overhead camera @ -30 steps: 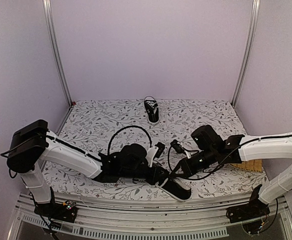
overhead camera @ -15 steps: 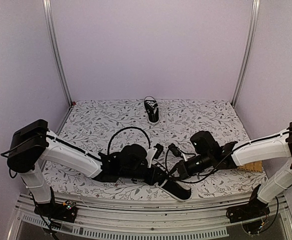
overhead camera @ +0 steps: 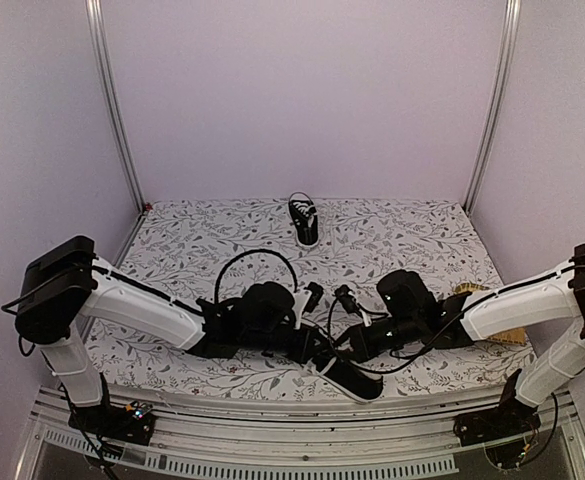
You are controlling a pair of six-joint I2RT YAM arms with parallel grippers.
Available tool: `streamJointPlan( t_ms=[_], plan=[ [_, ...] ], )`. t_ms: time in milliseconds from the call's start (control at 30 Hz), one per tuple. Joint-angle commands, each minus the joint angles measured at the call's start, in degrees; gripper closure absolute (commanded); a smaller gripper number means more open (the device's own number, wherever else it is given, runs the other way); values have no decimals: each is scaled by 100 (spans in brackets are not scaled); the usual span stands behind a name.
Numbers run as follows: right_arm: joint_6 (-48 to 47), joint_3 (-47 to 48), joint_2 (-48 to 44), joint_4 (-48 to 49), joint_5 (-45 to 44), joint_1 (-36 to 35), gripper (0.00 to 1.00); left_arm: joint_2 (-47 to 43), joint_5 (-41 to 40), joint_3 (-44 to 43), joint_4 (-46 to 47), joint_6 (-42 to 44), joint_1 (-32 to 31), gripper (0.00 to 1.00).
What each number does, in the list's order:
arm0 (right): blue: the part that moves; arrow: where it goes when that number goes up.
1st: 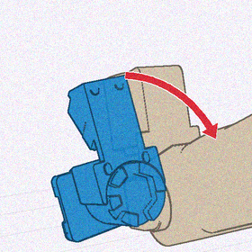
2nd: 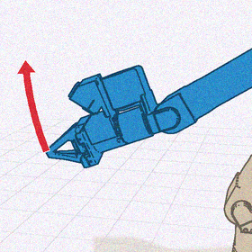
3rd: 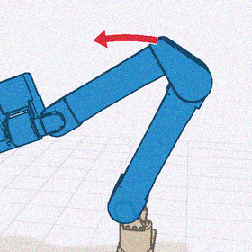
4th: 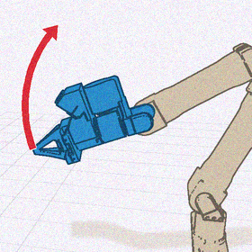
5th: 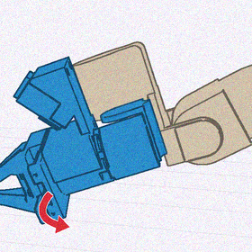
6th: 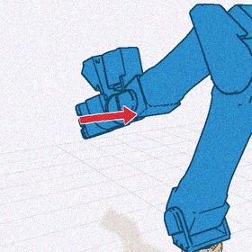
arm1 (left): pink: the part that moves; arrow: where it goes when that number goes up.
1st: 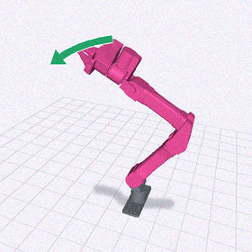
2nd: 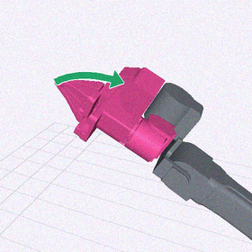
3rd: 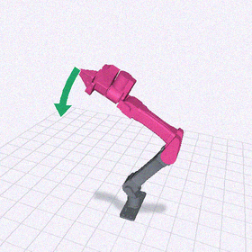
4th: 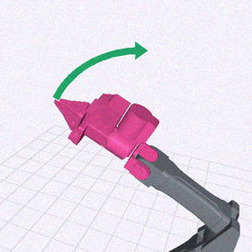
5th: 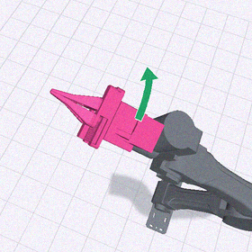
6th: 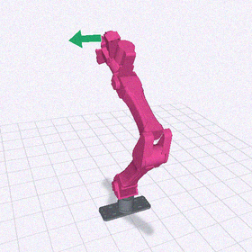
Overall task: Tie the shoes
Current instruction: Cross the shoelace with the shoelace.
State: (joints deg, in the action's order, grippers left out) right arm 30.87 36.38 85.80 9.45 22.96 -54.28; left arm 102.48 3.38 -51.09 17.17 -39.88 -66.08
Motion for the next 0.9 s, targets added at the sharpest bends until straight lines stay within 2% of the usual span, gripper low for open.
streamJointPlan(
  t_ms=[0,200,400,633,767,867],
  plan=[
    [-2,-119,87,232,-694,-103,98,-123,89,7,-15,-109,83,99],
    [58,-185,73,352,-903,-112,98,-242,164,220,-11,-159,92,76],
    [64,-194,34,382,-960,-117,98,-408,297,518,-23,-204,66,67],
    [93,-234,60,492,-869,-111,98,-388,217,650,-7,-218,38,66],
    [70,-220,82,505,-831,-112,98,-240,165,491,-16,-125,36,71],
    [28,-226,99,536,-739,-113,98,-107,139,340,-56,-93,36,79]
  ],
)
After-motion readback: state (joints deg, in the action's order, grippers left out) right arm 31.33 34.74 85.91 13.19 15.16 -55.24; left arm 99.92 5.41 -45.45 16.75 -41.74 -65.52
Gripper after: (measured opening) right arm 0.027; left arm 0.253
